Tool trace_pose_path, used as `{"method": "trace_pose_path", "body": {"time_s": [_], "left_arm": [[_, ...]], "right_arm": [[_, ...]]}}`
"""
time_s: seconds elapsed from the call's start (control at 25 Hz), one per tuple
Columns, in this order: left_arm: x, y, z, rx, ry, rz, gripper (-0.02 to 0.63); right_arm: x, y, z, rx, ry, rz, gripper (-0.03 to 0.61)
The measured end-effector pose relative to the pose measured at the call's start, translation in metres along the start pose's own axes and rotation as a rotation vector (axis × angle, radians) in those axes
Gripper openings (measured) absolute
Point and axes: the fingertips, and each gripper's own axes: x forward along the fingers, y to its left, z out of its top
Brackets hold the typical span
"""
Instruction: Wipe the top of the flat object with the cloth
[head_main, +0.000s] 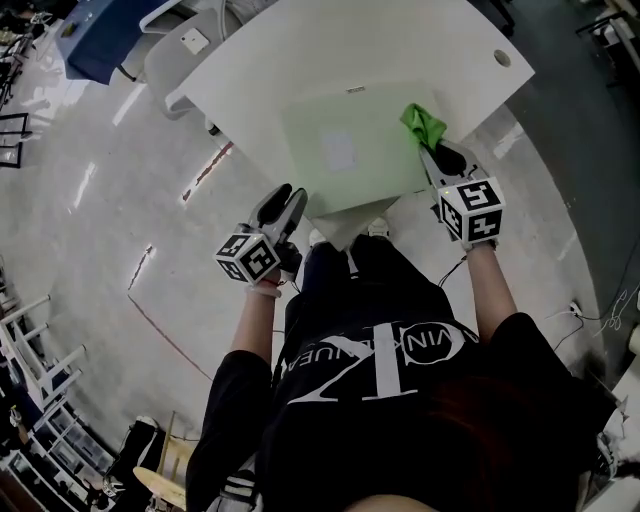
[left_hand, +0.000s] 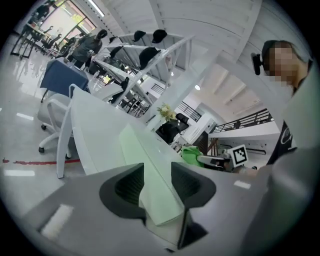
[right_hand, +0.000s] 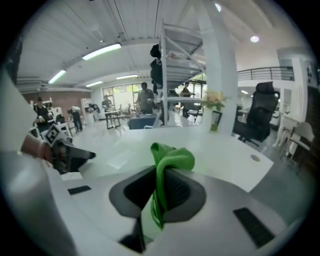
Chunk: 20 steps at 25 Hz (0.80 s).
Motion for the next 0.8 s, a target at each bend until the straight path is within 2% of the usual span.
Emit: {"method": "trace_pose_path", "body": {"time_s": [0.12,0.32,0.52,0.68,0.8], "left_arm": [[0.005,0.015,0.017,0.02,-0.007,0.022,0.179],[0.023,0.031,0.047,0.065,0.004,0.025,0.179],[0.04,0.043,0.078,0.119,0.011,0.037,0.178],[0.054,0.05,0.084,0.165,0.08,0.029,0.179],[0.064,0.052,0.071,0.222,0.182,0.018,0.179]], "right_arm": [[0.014,0.065,0.004,0.002,-0.002,0.173,0.034],[0.026,0.159,0.012,-0.037,0.008,0.415,0.034],[0.026,0.228,0.024,-0.048,0.019,0.626,0.035],[0.029,0.258,0.026,-0.029,0.053,0.738,0.034],[0.046,0.253,0.001,-0.002,0.164,0.721,0.034]]}}
